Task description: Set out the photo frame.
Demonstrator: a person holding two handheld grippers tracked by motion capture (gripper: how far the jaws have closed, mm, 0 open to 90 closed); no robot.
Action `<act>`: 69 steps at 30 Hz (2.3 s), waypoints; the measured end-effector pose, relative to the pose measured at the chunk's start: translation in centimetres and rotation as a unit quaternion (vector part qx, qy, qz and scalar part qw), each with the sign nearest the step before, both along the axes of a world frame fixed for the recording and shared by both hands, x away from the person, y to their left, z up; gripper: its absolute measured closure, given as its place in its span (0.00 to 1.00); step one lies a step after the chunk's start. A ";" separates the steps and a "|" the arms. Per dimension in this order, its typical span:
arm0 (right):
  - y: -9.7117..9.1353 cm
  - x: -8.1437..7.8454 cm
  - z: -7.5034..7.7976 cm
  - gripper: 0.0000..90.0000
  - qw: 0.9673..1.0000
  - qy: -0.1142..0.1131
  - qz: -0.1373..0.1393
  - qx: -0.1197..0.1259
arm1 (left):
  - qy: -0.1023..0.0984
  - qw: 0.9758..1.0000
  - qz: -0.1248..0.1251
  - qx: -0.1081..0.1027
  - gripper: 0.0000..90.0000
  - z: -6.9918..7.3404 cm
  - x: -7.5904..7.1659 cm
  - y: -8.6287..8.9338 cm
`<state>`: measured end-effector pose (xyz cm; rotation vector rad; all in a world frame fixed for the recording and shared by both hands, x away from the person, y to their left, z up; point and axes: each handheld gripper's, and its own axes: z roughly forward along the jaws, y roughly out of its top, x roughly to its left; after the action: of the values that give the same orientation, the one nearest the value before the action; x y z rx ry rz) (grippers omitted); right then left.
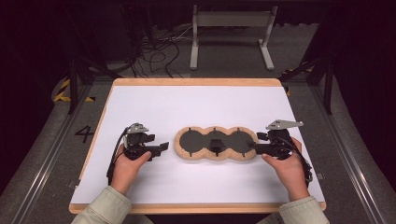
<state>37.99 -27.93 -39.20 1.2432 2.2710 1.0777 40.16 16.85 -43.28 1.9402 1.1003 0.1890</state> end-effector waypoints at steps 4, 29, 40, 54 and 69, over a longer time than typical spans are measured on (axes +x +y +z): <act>-0.8 0.4 -0.4 0.41 1.000 0.018 -0.016 0.008 | 0.000 1.000 0.006 0.002 0.32 0.0 0.1 0.0; -2.5 2.3 -4.5 0.31 0.988 0.137 -0.042 0.062 | 0.079 0.995 -0.054 -0.002 0.31 -2.0 1.7 -2.3; -1.7 2.5 -4.8 0.22 0.986 0.149 -0.022 0.065 | 0.093 0.993 -0.069 -0.019 0.27 -2.5 2.0 -4.1; -1.0 2.4 -5.0 0.12 0.988 0.144 -0.011 0.048 | 0.102 0.992 -0.070 -0.013 0.35 -2.4 2.0 -5.0; -0.9 2.3 -5.1 0.13 0.988 0.140 -0.019 0.055 | 0.108 0.993 -0.054 -0.014 0.37 -2.3 1.8 -5.2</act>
<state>40.25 -28.82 -44.27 1.5632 2.4058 1.0856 42.00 11.61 -45.62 2.0233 1.1254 -0.0964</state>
